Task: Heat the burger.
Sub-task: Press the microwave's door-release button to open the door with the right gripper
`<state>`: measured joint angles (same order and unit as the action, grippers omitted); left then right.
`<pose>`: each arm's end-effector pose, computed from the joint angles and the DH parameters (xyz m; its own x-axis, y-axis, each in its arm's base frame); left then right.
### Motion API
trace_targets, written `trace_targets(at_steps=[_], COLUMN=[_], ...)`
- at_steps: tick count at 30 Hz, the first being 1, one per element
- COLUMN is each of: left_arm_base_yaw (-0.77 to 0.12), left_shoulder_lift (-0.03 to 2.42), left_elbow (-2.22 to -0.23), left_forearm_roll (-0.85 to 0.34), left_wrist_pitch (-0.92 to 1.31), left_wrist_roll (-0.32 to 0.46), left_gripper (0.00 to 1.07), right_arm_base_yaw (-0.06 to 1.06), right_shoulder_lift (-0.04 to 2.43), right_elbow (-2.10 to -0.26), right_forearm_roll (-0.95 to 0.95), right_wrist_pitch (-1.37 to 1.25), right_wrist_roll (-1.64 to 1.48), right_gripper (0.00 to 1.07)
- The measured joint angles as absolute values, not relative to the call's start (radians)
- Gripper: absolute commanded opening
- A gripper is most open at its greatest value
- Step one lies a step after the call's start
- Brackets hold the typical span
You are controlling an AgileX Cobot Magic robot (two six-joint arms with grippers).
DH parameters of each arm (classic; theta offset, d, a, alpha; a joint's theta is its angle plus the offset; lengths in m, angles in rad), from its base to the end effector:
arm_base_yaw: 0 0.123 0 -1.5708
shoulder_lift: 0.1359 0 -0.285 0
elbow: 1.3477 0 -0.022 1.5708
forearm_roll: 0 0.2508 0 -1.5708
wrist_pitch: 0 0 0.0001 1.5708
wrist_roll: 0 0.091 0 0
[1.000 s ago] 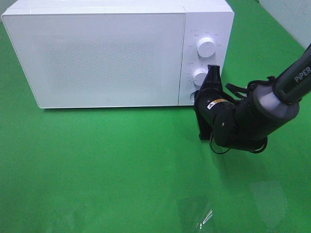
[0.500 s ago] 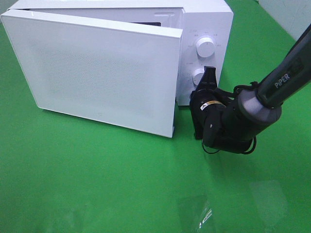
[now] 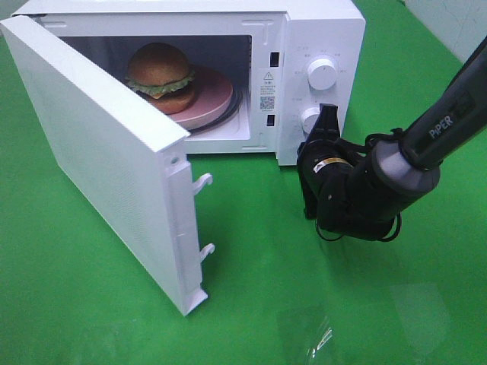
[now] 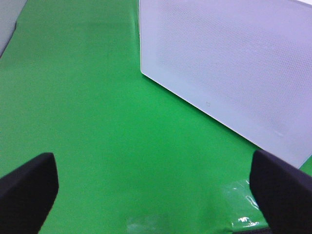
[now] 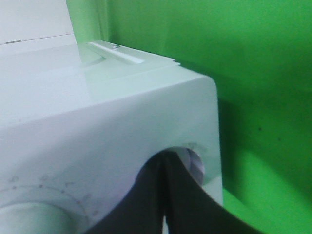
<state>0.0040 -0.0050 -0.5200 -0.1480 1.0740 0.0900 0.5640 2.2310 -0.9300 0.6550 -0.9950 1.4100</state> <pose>-0.0090 -0.0118 0.2824 -0.4392 0.0171 -0.8982 0.1207 0.9919 -0.0401 0.3510 0.1670 0.0697 0.0142 0.9981 0.0601 0.2774 -0.0617 0.9588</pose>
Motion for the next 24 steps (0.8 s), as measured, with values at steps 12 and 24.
trace_targets(at_steps=[12,24], left_arm_base_yaw=[0.004,0.004], left_shoulder_lift=[-0.005,-0.005], left_elbow=[-0.520,-0.520], left_forearm_roll=[-0.148,-0.148], left_wrist_pitch=[1.074,1.074], left_wrist_roll=[0.090,0.090], left_gripper=[1.00,1.00], right_arm_base_yaw=[0.564,0.556], right_shoulder_lift=[2.225,2.184], right_elbow=[-0.935,-0.893], right_forearm_roll=[0.653,0.614], right_wrist_pitch=[-0.959,-0.949], right_wrist_roll=[1.404,1.412], right_gripper=[0.00,0.00])
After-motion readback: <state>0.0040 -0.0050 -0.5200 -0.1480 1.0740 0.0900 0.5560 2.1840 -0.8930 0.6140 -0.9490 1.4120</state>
